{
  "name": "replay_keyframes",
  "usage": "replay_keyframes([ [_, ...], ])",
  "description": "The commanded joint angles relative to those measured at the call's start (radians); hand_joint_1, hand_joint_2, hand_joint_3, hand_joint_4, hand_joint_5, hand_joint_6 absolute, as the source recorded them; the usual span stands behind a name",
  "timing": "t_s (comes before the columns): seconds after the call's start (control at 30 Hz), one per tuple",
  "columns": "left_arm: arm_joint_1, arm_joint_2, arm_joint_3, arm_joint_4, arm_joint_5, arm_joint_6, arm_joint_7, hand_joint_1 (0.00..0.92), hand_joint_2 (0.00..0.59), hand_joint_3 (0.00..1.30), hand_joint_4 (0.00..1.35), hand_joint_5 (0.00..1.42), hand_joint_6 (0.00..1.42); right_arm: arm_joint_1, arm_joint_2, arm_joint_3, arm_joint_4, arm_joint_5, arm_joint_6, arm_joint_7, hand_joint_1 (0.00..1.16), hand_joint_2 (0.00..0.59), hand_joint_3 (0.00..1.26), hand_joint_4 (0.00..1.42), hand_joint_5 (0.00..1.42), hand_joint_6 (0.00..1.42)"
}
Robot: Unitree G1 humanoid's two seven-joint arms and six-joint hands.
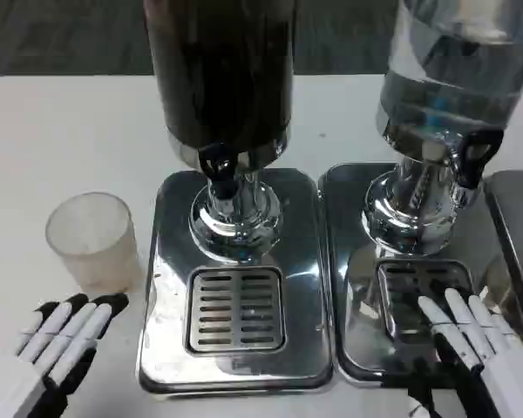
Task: Grasp the cup under the faucet to collect the drink, then remove the cup.
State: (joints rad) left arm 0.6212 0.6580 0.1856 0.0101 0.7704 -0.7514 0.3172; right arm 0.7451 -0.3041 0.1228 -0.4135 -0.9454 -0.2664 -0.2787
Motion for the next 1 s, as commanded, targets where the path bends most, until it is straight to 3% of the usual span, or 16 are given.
replay_keyframes([
  [0.03, 0.010, -0.008, 0.003, -0.009, 0.003, -0.001, 0.023, 0.000, 0.061, 0.00, 0.00, 0.00, 0.00, -0.006, 0.001, -0.002, 0.008, 0.026, 0.001, -0.013, 0.50, 0.586, 0.10, 0.00, 0.00, 0.05],
  [0.7, 0.025, -0.045, 0.016, -0.015, -0.028, -0.005, 0.047, 0.000, 0.062, 0.00, 0.00, 0.00, 0.00, -0.046, -0.011, -0.002, 0.011, 0.103, -0.006, 0.017, 0.51, 0.586, 0.09, 0.01, 0.00, 0.05],
  [1.0, 0.001, -0.026, 0.037, 0.052, -0.091, -0.073, 0.044, 0.000, 0.045, 0.00, 0.00, 0.00, 0.00, -0.041, 0.010, 0.017, -0.001, 0.106, 0.007, 0.016, 0.51, 0.586, 0.09, 0.01, 0.00, 0.06],
])
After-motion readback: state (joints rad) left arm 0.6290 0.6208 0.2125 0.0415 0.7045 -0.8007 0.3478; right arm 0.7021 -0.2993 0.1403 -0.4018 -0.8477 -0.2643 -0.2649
